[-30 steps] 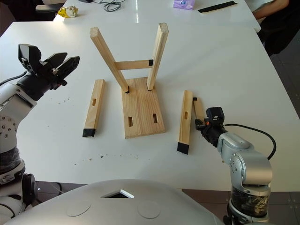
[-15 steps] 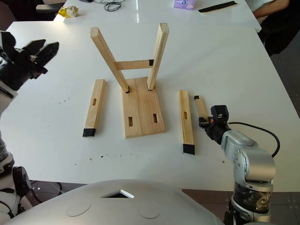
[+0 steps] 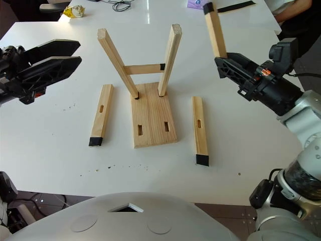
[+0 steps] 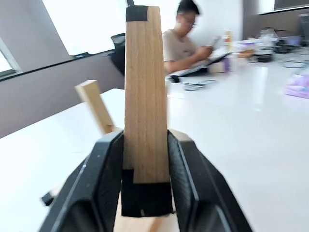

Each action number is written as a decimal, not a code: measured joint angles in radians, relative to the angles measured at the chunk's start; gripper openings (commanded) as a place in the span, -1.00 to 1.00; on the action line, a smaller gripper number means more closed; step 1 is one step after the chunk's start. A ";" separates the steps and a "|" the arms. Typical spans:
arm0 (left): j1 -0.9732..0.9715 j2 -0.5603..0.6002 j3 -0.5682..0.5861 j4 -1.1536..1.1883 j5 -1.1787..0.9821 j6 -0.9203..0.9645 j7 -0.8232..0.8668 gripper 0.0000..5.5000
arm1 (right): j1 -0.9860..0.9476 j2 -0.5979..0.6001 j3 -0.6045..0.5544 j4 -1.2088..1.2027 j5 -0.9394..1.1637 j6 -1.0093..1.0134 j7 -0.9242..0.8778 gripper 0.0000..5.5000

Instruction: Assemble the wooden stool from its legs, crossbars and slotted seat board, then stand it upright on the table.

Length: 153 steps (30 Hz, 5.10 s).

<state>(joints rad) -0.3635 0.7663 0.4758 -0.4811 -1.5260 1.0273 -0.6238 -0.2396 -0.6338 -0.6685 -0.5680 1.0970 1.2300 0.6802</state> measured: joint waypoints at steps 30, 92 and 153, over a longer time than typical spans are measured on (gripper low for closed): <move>-0.163 -0.218 -0.374 0.062 0.040 -0.061 -0.004 -0.07 | -0.164 -0.082 0.430 0.062 0.358 -0.125 0.020 -0.53; 0.081 0.213 -0.300 0.097 0.622 -0.285 -0.467 -0.52 | 0.284 -0.242 0.566 -0.060 -0.164 -0.357 0.153 -0.06; -0.084 -0.105 -0.460 1.303 1.165 -1.660 -0.984 -0.52 | 0.387 -0.216 0.553 -0.095 -0.194 -0.361 0.075 -0.06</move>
<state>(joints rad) -0.4480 0.6615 0.0162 0.8214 -0.3615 -0.6327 -1.6079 0.1471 -0.8500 -0.1157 -0.6625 0.9030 0.8689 0.7557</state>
